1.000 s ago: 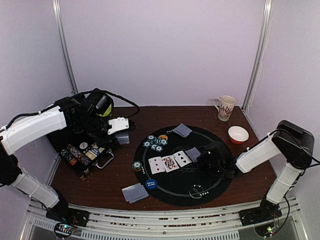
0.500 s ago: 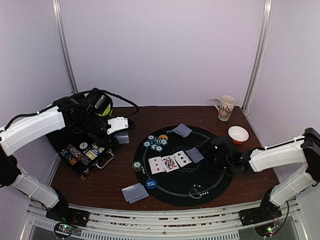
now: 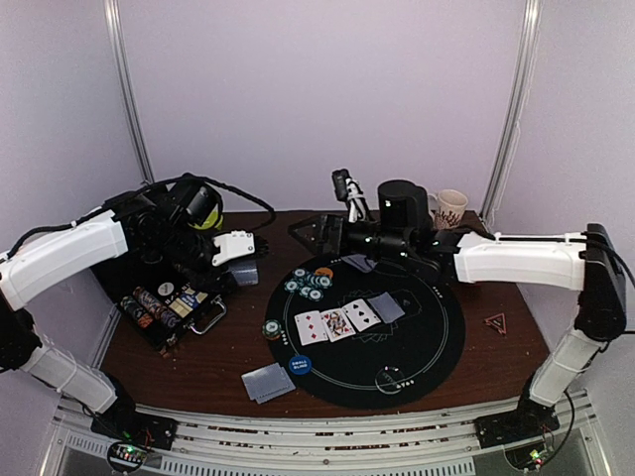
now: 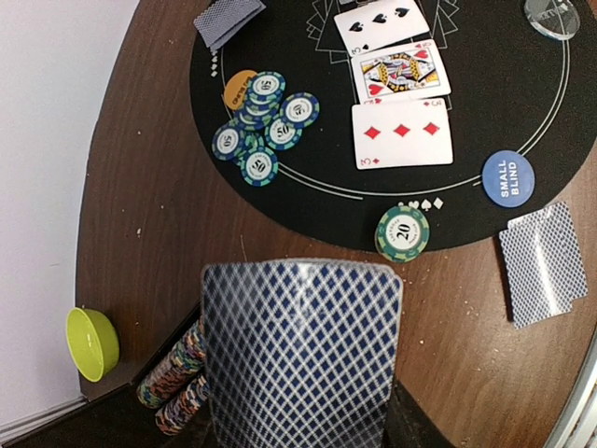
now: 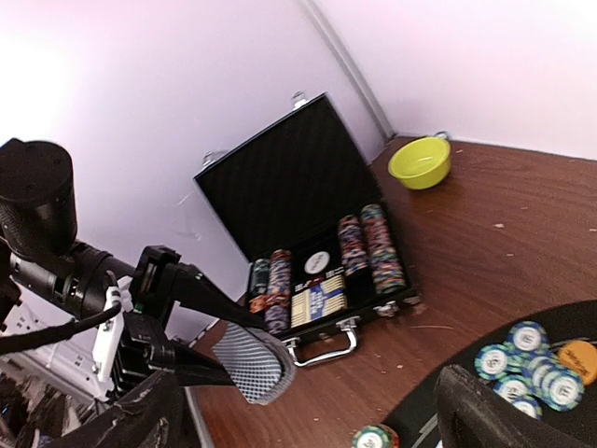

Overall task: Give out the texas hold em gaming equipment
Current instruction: Pick up the poker card from the face-down deck piles.

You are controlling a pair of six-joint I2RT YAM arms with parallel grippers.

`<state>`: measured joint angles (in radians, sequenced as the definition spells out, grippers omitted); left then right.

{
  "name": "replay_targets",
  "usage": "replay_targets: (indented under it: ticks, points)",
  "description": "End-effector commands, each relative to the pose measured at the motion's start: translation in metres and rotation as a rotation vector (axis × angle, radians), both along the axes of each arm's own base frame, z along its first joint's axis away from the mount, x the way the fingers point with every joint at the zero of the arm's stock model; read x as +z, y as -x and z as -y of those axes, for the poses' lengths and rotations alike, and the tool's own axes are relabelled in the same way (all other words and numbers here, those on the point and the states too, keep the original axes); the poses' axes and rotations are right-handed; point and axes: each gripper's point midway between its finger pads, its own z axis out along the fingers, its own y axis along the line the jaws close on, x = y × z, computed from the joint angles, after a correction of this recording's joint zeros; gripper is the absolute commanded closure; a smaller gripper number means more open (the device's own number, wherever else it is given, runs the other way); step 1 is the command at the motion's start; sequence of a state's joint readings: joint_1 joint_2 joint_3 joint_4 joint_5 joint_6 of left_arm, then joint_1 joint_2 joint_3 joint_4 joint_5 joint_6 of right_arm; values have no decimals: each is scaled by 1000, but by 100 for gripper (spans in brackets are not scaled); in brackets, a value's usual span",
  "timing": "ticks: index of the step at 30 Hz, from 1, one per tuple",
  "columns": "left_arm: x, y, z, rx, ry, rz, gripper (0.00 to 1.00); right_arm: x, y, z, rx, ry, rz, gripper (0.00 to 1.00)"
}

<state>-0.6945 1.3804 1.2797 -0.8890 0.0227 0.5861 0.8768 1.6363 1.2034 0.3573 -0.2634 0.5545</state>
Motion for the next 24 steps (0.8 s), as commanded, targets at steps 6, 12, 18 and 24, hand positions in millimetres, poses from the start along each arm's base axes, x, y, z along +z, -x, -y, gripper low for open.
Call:
replay_targets:
  ticks: [6,12,18,24]
  points:
    - [33,-5,8,-19,83,76,54,-28,21,-87,372,-32,-55,9]
    - [33,-7,10,-20,83,75,54,-45,32,-107,434,-15,-48,10]
    - [33,-7,13,-29,89,71,54,-70,13,-113,357,42,-71,14]
    - [35,-4,13,-46,93,75,54,-75,7,-113,329,73,-70,20]
